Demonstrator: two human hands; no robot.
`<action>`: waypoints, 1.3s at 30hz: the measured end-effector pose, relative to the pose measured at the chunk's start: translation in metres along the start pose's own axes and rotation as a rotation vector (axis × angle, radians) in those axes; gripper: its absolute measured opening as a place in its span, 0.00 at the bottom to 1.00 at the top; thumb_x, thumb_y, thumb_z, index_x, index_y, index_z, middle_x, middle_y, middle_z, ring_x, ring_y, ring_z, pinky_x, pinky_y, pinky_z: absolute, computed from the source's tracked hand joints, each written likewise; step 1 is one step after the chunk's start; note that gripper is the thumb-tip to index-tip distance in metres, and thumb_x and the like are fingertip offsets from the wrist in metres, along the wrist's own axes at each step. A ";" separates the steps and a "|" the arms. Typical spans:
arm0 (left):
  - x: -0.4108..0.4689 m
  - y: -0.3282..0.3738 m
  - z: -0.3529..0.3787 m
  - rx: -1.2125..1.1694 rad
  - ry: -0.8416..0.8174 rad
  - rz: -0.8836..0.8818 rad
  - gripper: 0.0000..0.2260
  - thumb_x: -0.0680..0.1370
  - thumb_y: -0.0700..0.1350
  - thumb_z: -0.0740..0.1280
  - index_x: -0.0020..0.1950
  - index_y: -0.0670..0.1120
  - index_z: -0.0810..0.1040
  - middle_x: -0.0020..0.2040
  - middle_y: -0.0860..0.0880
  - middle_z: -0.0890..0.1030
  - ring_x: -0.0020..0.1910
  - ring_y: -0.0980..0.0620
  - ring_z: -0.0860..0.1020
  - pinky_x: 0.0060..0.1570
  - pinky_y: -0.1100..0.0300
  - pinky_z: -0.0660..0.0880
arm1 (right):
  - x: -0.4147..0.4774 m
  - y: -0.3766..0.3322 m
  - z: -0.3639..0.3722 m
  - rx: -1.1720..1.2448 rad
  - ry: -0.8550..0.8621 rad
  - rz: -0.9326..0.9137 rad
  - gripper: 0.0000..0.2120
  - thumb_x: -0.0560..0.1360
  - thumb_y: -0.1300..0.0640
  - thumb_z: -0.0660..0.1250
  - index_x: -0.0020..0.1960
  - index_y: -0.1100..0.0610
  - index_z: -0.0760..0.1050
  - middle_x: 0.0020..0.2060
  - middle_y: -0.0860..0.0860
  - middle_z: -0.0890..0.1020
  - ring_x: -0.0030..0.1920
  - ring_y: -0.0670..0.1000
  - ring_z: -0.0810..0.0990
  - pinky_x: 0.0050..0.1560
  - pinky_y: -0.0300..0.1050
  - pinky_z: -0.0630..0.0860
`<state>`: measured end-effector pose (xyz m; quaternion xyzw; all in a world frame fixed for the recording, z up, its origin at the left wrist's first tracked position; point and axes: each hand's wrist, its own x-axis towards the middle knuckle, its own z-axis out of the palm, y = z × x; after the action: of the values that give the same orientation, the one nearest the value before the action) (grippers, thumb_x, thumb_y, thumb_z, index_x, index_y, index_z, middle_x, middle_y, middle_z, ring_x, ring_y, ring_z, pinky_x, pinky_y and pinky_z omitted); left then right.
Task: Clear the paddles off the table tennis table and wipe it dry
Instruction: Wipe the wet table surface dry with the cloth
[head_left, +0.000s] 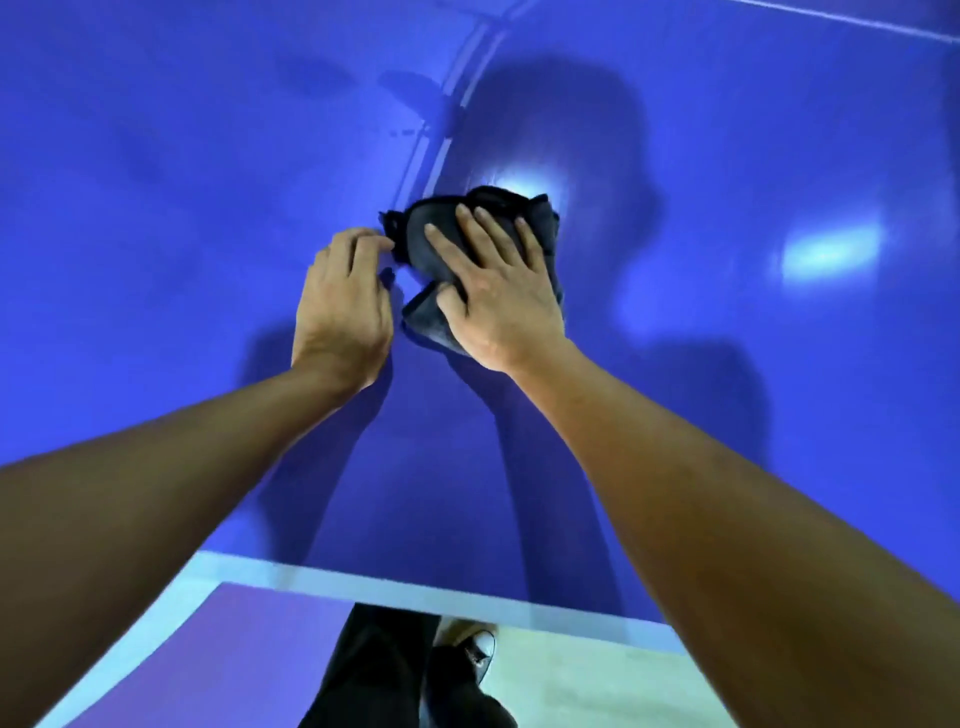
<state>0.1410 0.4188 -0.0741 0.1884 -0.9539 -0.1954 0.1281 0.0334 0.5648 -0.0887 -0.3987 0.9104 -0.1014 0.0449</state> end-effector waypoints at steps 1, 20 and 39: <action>-0.021 -0.001 -0.003 0.001 0.009 -0.016 0.19 0.76 0.39 0.55 0.65 0.40 0.74 0.64 0.41 0.75 0.56 0.39 0.74 0.59 0.48 0.71 | -0.025 -0.013 0.003 0.002 -0.002 -0.013 0.29 0.80 0.44 0.50 0.81 0.45 0.60 0.81 0.51 0.59 0.81 0.50 0.54 0.80 0.59 0.46; -0.116 -0.037 -0.044 0.076 -0.014 -0.124 0.20 0.76 0.38 0.55 0.66 0.44 0.75 0.65 0.44 0.76 0.60 0.42 0.74 0.62 0.49 0.70 | -0.198 -0.113 0.026 0.040 -0.026 -0.084 0.31 0.79 0.45 0.59 0.81 0.43 0.58 0.82 0.49 0.56 0.82 0.50 0.52 0.80 0.59 0.53; 0.129 -0.078 0.014 0.099 -0.126 0.102 0.19 0.80 0.39 0.58 0.71 0.40 0.72 0.73 0.41 0.71 0.74 0.39 0.68 0.71 0.44 0.67 | 0.211 0.061 -0.005 -0.056 0.098 0.398 0.29 0.80 0.42 0.49 0.81 0.42 0.57 0.82 0.50 0.57 0.82 0.49 0.51 0.80 0.56 0.45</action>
<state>0.0452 0.3037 -0.0975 0.1331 -0.9769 -0.1530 0.0680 -0.1540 0.4510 -0.0979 -0.2066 0.9747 -0.0844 0.0086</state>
